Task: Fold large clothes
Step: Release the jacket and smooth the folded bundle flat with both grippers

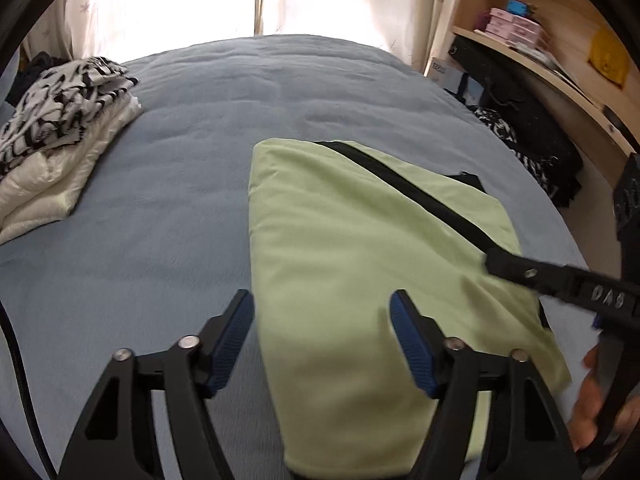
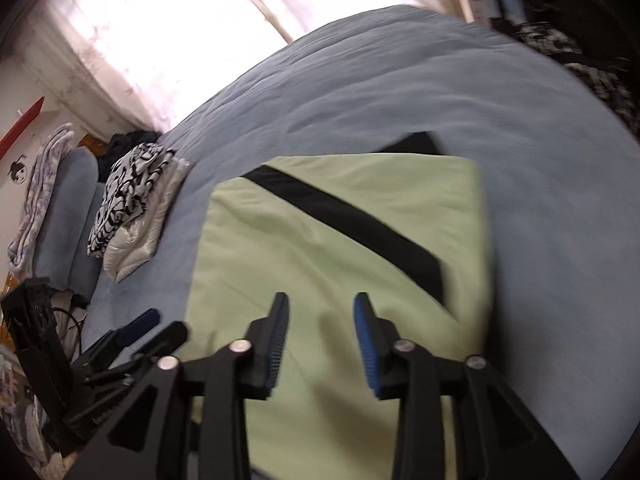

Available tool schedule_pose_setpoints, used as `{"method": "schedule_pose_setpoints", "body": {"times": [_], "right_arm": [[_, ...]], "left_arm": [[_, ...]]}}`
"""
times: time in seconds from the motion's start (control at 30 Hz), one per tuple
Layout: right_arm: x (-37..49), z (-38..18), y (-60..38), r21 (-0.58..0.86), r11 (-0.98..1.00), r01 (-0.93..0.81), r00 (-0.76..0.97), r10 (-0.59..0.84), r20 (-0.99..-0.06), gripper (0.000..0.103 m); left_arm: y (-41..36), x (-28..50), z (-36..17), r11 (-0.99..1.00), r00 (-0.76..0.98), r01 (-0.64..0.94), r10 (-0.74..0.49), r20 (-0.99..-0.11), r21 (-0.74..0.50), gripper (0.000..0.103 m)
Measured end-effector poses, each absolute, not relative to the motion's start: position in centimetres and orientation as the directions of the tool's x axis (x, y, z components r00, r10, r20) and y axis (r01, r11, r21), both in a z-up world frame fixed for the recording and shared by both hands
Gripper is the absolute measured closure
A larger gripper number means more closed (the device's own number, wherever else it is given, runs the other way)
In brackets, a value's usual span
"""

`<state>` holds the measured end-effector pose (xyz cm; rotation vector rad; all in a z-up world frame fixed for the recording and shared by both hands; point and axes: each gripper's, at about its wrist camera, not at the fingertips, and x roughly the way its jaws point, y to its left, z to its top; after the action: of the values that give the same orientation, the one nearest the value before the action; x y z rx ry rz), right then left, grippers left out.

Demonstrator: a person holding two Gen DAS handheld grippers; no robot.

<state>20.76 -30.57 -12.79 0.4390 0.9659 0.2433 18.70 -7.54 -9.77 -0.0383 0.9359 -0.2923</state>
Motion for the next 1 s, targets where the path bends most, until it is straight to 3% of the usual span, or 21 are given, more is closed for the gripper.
{"method": "schedule_pose_setpoints", "body": {"times": [0.17, 0.3, 0.33, 0.43, 0.8, 0.93, 1.0], "right_arm": [[25.8, -15.9, -28.3, 0.461, 0.887, -0.032, 0.479, 0.418, -0.772, 0.066], [27.4, -16.5, -31.0, 0.385, 0.923, 0.012, 0.537, 0.319, -0.781, 0.069], [27.6, -16.5, -32.4, 0.357, 0.932, 0.053, 0.556, 0.27, -0.786, 0.077], [27.5, -17.4, -35.4, 0.427, 0.9, 0.083, 0.547, 0.317, -0.775, 0.103], [25.6, -16.2, -38.3, 0.384, 0.91, 0.156, 0.574, 0.233, -0.785, 0.096], [24.5, -14.7, -38.1, 0.387, 0.911, 0.144, 0.583, 0.238, -0.777, 0.078], [23.9, -13.8, -37.8, 0.389, 0.912, 0.134, 0.591, 0.242, -0.77, 0.076]], "left_arm": [[-8.4, 21.7, -11.8, 0.966, 0.551, 0.216, -0.241, -0.799, -0.143, 0.042], [-9.1, 23.0, -12.4, 0.97, 0.583, 0.225, -0.208, -0.786, -0.09, 0.041], [-9.2, 23.4, -12.6, 0.971, 0.582, 0.223, -0.206, -0.786, -0.089, 0.039], [-9.0, 24.3, -13.0, 0.971, 0.578, 0.216, -0.209, -0.789, -0.099, 0.037], [-8.8, 24.4, -13.4, 0.974, 0.576, 0.201, -0.201, -0.792, -0.101, 0.036], [-8.7, 24.0, -12.7, 0.978, 0.563, 0.179, -0.191, -0.804, -0.107, 0.036], [-8.6, 23.4, -12.2, 0.977, 0.551, 0.171, -0.203, -0.81, -0.128, 0.036]]}}
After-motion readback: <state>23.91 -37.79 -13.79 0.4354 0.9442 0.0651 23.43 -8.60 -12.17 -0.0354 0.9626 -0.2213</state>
